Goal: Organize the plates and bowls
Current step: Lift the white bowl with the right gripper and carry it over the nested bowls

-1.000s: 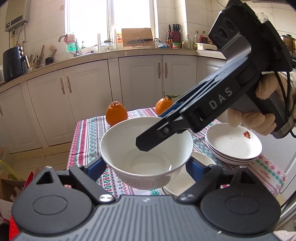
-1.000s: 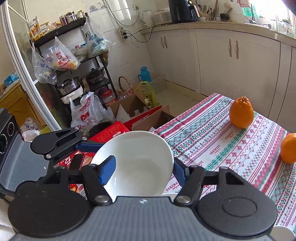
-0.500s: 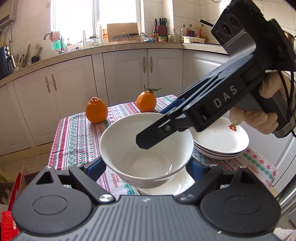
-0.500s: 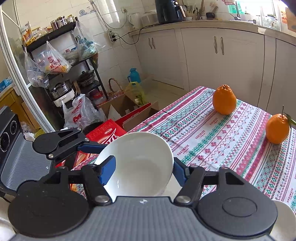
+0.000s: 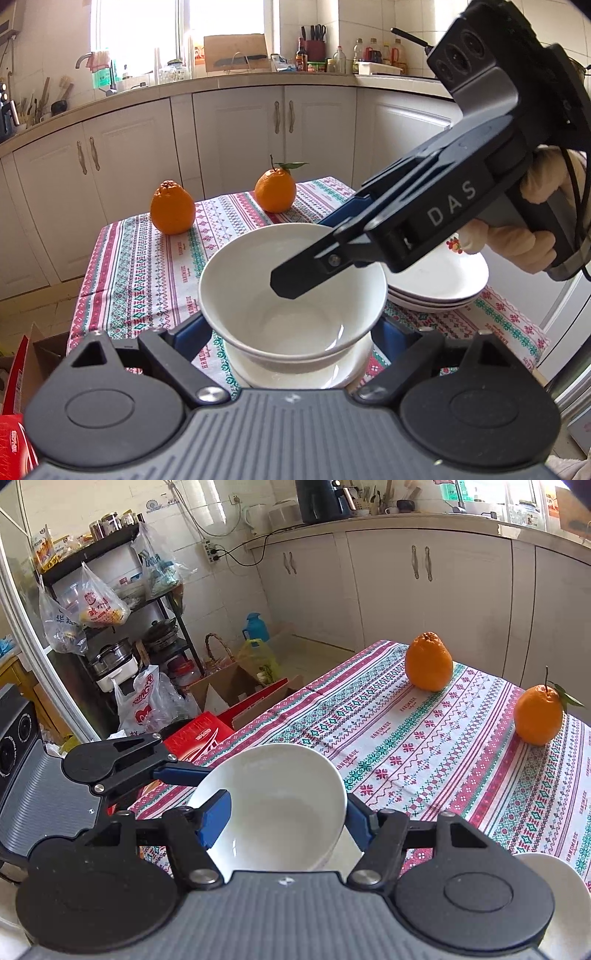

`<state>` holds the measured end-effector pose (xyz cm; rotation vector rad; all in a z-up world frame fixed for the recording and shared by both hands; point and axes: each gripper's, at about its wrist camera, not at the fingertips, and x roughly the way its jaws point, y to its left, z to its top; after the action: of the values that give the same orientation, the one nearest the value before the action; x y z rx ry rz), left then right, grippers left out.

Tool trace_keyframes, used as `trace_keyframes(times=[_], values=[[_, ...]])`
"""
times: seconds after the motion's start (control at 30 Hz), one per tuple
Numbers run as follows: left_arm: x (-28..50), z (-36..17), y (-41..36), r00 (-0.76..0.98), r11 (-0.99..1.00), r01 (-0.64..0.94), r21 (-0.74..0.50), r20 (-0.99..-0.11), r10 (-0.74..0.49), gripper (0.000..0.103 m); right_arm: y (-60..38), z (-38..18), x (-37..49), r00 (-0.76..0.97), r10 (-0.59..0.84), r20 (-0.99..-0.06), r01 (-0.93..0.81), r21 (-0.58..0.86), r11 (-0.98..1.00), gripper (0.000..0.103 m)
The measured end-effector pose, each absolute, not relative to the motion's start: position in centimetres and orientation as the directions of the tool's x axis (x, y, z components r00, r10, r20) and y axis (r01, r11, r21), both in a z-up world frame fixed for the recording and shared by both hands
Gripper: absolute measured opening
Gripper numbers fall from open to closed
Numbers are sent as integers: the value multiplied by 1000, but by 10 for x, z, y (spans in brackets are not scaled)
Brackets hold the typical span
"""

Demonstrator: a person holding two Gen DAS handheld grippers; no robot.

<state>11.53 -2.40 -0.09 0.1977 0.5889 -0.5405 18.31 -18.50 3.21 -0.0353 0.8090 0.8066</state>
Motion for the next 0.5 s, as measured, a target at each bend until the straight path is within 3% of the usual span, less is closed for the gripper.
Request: trace_keyframes(times=[0.5], values=[[125, -13, -23, 656, 843, 538, -21, -617, -434, 92, -182, 13, 190, 409, 614, -675, -642, 266, 719, 72]])
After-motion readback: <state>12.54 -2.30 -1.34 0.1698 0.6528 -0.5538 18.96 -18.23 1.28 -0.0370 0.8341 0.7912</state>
